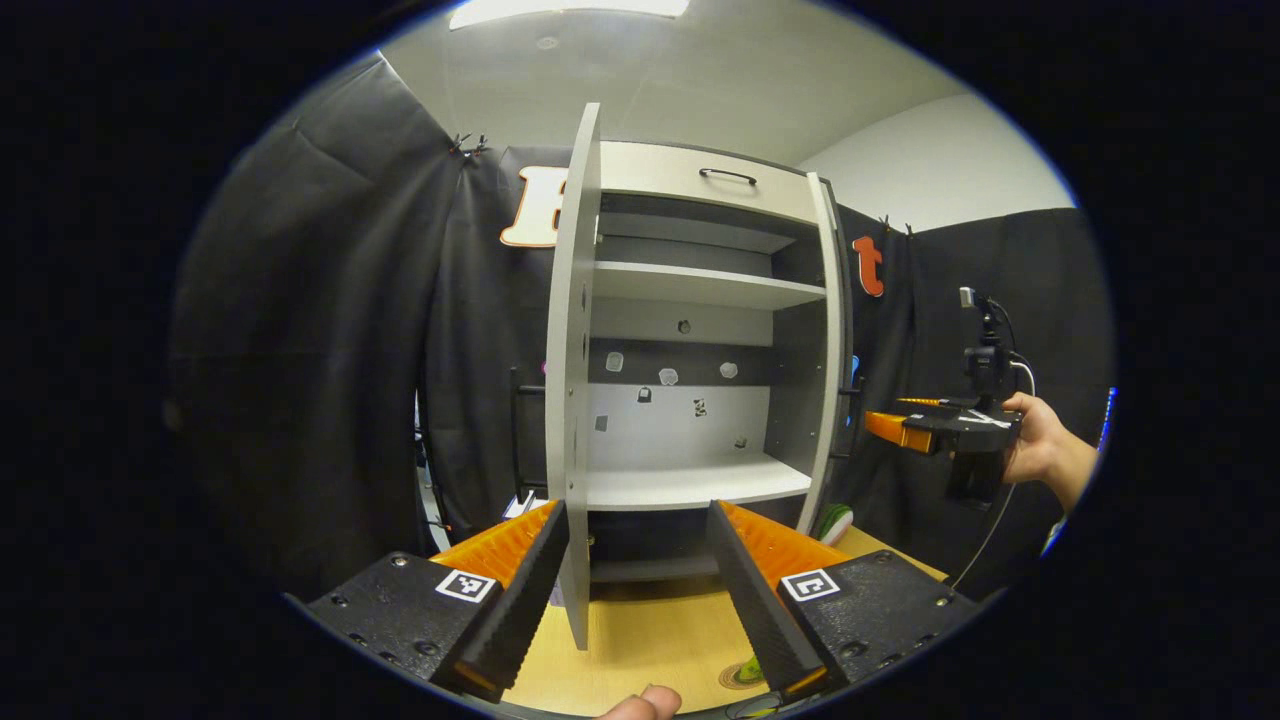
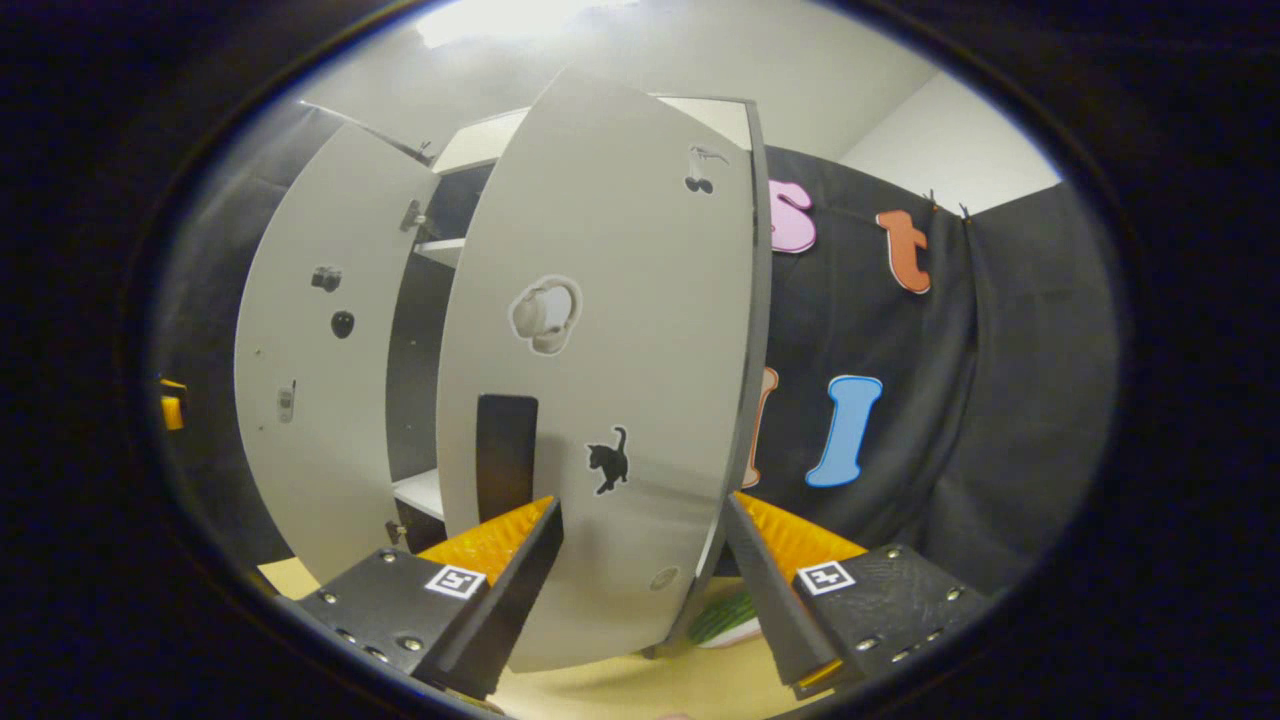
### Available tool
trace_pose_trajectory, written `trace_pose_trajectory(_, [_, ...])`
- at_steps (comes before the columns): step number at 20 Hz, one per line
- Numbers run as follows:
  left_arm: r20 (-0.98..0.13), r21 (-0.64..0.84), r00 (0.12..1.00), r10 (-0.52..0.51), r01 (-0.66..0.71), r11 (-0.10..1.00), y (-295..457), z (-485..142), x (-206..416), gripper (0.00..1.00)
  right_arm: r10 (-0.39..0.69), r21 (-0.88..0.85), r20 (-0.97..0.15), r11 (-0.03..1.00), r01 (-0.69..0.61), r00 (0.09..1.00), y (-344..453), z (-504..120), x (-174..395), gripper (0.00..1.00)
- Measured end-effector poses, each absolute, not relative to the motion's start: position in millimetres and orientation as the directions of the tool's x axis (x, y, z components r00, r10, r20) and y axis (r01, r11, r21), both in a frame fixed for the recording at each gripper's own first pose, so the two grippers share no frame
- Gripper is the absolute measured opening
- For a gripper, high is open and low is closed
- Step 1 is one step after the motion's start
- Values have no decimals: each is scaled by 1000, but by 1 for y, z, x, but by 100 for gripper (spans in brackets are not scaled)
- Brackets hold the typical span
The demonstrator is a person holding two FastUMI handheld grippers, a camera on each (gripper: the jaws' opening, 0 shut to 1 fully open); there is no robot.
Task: Grasp the bottle in the cabinet with the left hand and place it on the coaster, then close the right door with the right hand and the left door with the left hand.
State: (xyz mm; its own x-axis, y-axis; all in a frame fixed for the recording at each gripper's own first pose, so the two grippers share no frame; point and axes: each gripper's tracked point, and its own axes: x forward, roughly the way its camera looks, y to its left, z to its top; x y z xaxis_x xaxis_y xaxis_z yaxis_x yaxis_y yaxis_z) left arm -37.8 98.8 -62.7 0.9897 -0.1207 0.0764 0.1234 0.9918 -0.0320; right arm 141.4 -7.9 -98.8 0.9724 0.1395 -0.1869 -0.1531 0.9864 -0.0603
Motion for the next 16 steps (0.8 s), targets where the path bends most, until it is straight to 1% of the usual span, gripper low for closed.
trace_pose_trajectory(2, [55, -36, 991, -125, 127, 991, 104, -71, -34, 88, 146, -45, -181, 987, -156, 973, -4, -98, 140, 98])
trace_pose_trajectory(4, [43, -63, 993, -113, 116, 991, 118, -78, -30, 87, 182, -23, -153, 982, -188, 971, 5, -90, 136, 98])
trace_pose_trajectory(5, [33, -78, 994, -103, 105, 991, 125, -84, -27, 89, 197, -26, -133, 979, -202, 971, 9, -85, 133, 98])
trace_pose_trajectory(8, [-9, -85, 999, -44, 43, 995, 157, -99, -17, 88, 220, -66, -91, 972, -226, 971, 16, -76, 118, 98])
trace_pose_trajectory(11, [-28, -55, 1000, -4, 3, 998, 183, -102, -10, 89, 229, -41, -89, 972, -233, 969, 23, -72, 99, 97])
trace_pose_trajectory(14, [-23, -34, 1000, 17, -18, 999, 209, -99, -1, 88, 247, -34, -72, 968, -250, 966, 27, -66, 80, 98])
trace_pose_trajectory(15, [-22, -36, 1000, 20, -21, 999, 217, -99, 3, 87, 254, -29, -75, 966, -257, 964, 28, -66, 75, 98])
trace_pose_trajectory(16, [-23, -35, 1000, 21, -22, 999, 223, -99, 7, 88, 259, -21, -78, 965, -262, 963, 29, -67, 69, 98])
